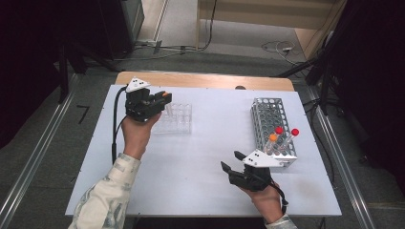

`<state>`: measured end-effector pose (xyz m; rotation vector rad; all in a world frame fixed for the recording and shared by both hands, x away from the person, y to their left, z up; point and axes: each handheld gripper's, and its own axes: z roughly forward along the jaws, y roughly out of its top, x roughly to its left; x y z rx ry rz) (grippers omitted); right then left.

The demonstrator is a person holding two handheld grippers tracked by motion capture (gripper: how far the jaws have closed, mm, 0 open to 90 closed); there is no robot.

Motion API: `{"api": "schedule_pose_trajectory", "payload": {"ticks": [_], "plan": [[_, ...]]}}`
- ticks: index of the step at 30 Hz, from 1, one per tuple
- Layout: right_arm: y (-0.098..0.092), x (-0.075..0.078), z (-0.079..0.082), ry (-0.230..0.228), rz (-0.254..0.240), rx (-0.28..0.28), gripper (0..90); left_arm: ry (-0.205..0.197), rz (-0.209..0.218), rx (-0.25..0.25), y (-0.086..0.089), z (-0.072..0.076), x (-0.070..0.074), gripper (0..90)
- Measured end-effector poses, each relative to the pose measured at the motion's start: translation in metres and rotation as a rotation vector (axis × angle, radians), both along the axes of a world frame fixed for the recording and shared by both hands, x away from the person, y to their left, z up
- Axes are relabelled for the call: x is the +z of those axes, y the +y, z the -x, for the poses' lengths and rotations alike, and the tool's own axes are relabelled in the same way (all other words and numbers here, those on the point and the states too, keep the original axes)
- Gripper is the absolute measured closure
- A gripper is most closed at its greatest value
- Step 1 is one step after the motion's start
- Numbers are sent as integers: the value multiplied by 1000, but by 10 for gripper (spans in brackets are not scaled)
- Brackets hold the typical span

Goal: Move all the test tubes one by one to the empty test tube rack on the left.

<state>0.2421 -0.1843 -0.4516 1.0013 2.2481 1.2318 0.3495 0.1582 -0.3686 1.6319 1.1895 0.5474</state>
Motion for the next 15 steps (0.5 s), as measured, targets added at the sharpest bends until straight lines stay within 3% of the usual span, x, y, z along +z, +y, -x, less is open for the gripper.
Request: {"api": "schedule_pose_trajectory", "payload": {"ticks": [9,15], "plan": [[-2,1,-1,3,-9,-1,377,17,0,4,-6,-10,-10,704],[-4,2,0,-5,-6,-2,378,17,-52,17,-14,-8,-22,704]]}}
